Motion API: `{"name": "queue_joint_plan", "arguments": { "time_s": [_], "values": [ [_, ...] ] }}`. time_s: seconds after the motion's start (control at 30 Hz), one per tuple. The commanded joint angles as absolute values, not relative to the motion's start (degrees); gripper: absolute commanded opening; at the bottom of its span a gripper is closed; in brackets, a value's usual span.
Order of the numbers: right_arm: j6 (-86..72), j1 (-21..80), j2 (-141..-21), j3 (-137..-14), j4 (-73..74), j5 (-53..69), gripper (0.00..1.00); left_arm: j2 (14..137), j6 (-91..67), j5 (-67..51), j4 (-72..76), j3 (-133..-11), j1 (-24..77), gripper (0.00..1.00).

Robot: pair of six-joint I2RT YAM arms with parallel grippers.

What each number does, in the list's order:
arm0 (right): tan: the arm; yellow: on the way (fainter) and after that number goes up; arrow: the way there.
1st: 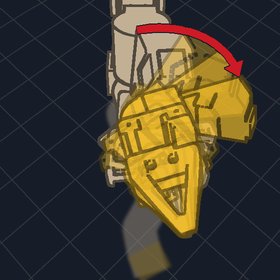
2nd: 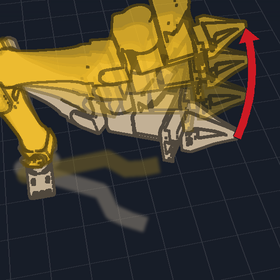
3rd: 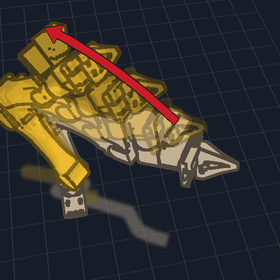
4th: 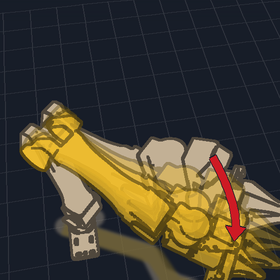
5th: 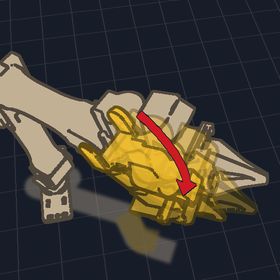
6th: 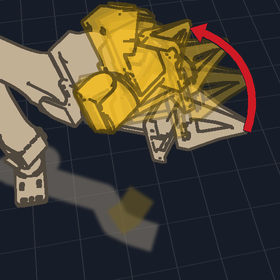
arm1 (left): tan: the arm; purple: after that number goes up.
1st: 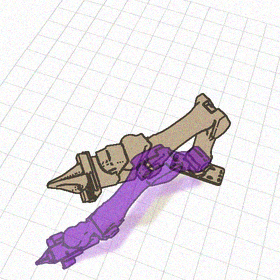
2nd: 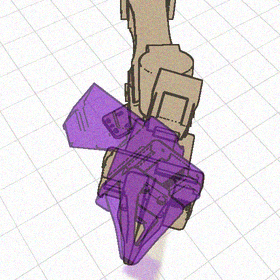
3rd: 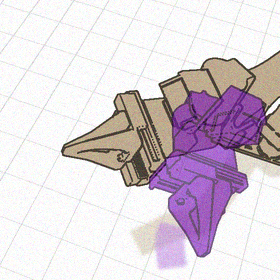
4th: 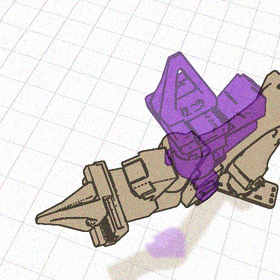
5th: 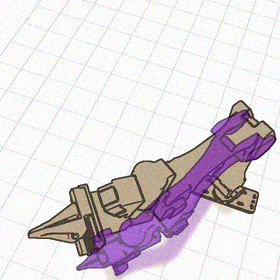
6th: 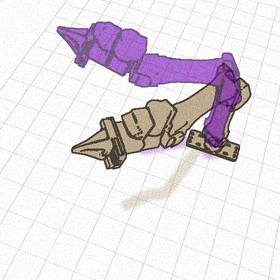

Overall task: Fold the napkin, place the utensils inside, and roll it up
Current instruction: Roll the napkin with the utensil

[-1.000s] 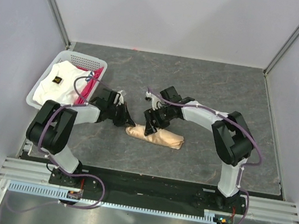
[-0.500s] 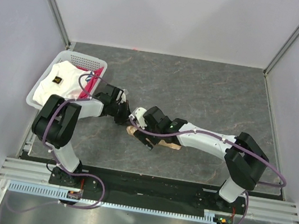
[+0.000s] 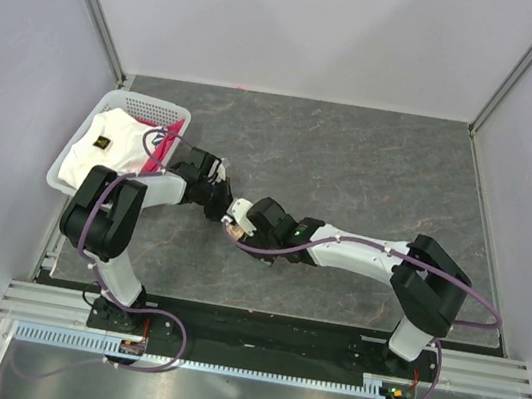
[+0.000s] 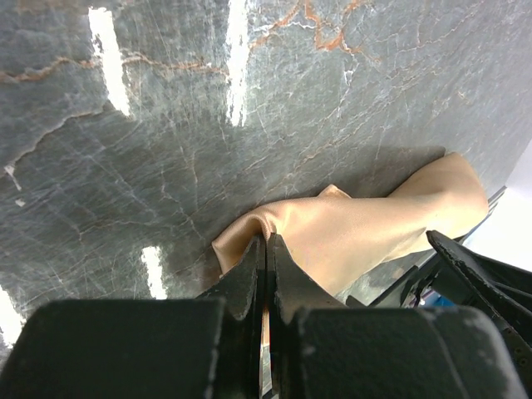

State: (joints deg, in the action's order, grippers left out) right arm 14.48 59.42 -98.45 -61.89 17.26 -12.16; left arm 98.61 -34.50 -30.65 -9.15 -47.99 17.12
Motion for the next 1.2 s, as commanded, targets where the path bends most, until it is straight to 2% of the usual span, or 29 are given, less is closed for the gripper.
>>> {"name": "queue_joint_plan", "arguments": {
  "time_s": [0.0, 0.3, 0.9, 1.17],
  "values": [
    [17.66, 59.50, -100.72, -62.23, 15.64, -14.06, 0.80, 99.75, -31.82, -31.55, -10.55, -49.92, 17.31, 0.02],
    [19.51, 58.62, -104.85, -64.25, 15.47, -13.89, 0.80, 99.76, -31.46, -31.47, -10.99, -50.45, 17.31, 0.02],
    [23.64, 55.64, -105.82, -64.60, 14.77, -9.67, 0.80, 100.37, -30.67, -32.52, -11.34, -51.06, 17.31, 0.02],
    [23.91, 53.71, -107.84, -64.86, 16.34, -4.49, 0.79, 100.90, -30.50, -33.13, -11.51, -51.85, 17.31, 0.02]
  ]
}}
